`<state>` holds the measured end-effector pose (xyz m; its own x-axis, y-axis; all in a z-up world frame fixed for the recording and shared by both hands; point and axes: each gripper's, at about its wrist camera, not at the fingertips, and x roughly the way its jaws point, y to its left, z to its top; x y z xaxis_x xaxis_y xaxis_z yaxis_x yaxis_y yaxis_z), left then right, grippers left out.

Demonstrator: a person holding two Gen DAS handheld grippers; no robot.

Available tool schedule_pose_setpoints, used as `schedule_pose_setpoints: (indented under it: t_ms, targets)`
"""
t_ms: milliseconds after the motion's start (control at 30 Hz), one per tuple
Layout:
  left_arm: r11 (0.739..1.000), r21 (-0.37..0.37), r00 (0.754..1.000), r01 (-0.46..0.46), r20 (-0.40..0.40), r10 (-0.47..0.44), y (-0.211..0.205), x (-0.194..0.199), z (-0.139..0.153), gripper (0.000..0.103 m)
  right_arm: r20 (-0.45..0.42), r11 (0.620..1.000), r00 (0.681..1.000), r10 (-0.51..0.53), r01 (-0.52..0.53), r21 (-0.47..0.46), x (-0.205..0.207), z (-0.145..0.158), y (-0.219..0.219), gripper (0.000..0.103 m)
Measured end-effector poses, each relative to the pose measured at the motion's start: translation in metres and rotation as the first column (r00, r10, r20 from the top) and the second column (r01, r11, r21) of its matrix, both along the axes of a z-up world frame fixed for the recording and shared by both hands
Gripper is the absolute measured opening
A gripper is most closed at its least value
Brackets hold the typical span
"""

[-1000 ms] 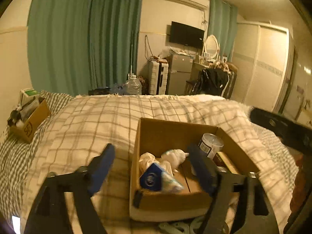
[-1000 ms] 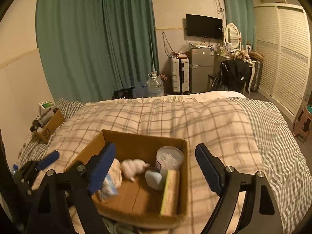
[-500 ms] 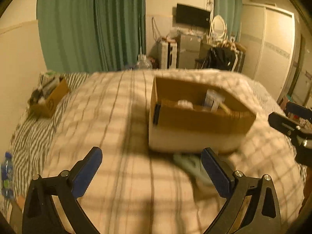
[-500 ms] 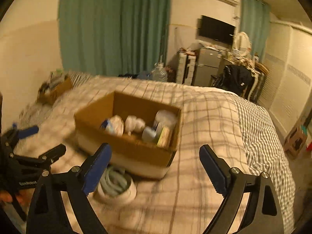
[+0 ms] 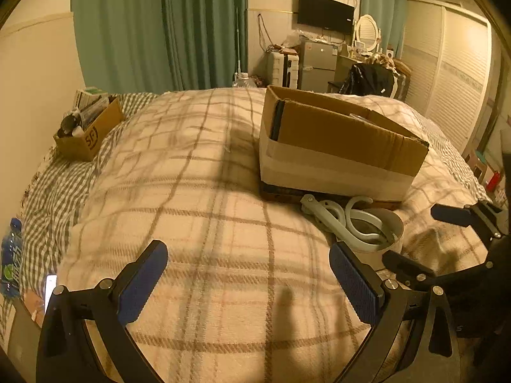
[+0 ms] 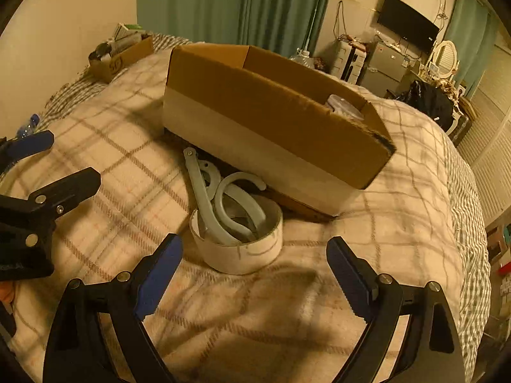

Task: Organize objects
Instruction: 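Grasp the white tape roll with grey clips using the right gripper, then carry the tape roll over the cardboard box and open the right gripper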

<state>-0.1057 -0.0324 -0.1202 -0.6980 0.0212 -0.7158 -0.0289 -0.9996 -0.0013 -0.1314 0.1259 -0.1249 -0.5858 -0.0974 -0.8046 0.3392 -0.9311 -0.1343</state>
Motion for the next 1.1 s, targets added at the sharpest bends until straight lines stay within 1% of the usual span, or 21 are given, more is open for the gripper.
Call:
schedule_pose_setpoints:
  t_ms: [100, 200, 267, 367, 433, 500, 533, 567, 600, 700, 767, 833, 933, 1100]
  targets:
    - [0.999, 0.026, 1.000, -0.021, 0.010, 0.020, -0.007, -0.002, -0.002, 0.103, 0.022, 1.000, 1.000, 0.003, -0.003, 0.020, -0.007, -0.007, -0.007, 0.092]
    - [0.998, 0.042, 0.999, -0.036, 0.026, 0.035, -0.012, -0.004, -0.005, 0.103, 0.063, 1.000, 0.998, 0.002, -0.004, 0.027, -0.018, -0.018, -0.009, 0.092]
    - [0.999, 0.038, 0.999, -0.038, 0.029, 0.037, -0.012, -0.005, -0.006, 0.103, 0.091, 1.000, 0.996, 0.004, -0.007, 0.029, -0.027, -0.025, -0.013, 0.092]
    - [0.999, 0.023, 0.999, -0.040, 0.029, 0.039, -0.010, -0.005, -0.007, 0.103, 0.120, 0.998, 0.993, 0.004, -0.013, 0.069, -0.039, -0.036, -0.020, 0.092]
    - [0.999, 0.016, 0.999, -0.041, 0.031, 0.040, -0.010, -0.006, -0.008, 0.103, 0.140, 0.997, 0.990, 0.018, -0.027, 0.069, -0.045, -0.042, -0.024, 0.092]
    - [0.999, 0.011, 0.999, -0.042, 0.033, 0.042, -0.009, -0.006, -0.009, 0.103, 0.158, 0.997, 0.987, 0.009, -0.022, 0.080, -0.052, -0.050, -0.025, 0.092]
    - [0.999, 0.010, 0.999, -0.042, 0.033, 0.042, -0.009, -0.006, -0.009, 0.103, 0.169, 0.996, 0.986, 0.005, -0.019, 0.083, -0.055, -0.053, -0.026, 0.088]
    - [0.999, 0.010, 0.999, -0.042, 0.033, 0.042, -0.010, -0.006, -0.009, 0.103, 0.175, 0.997, 0.984, 0.004, -0.018, 0.081, -0.056, -0.056, -0.025, 0.081]
    - [0.999, 0.007, 0.998, -0.043, 0.035, 0.043, -0.009, -0.007, -0.009, 0.103, 0.180, 0.997, 0.984, 0.001, -0.016, 0.079, -0.057, -0.057, -0.024, 0.080]
    - [0.999, -0.001, 0.998, -0.046, 0.034, 0.046, -0.009, -0.006, -0.008, 0.103, 0.140, 0.998, 0.990, 0.010, -0.019, 0.060, -0.048, -0.048, -0.020, 0.080]
    - [0.999, -0.004, 0.998, -0.052, 0.032, 0.052, -0.010, -0.006, -0.008, 0.103, 0.100, 1.000, 0.995, 0.013, -0.016, 0.027, -0.038, -0.037, -0.015, 0.080]
    - [0.998, -0.003, 0.998, -0.056, 0.030, 0.056, -0.011, -0.006, -0.007, 0.103, 0.054, 1.000, 0.999, 0.011, -0.010, -0.024, -0.027, -0.024, -0.008, 0.080]
    - [0.998, -0.002, 0.997, -0.067, 0.023, 0.067, -0.011, -0.005, -0.004, 0.103, -0.004, 0.992, 1.000, -0.006, 0.005, -0.129, -0.015, -0.003, 0.010, 0.080]
    - [0.998, -0.024, 0.997, -0.065, 0.027, 0.066, -0.005, -0.006, -0.003, 0.103, -0.093, 0.970, 0.995, -0.042, 0.018, -0.243, 0.000, 0.031, 0.032, 0.080]
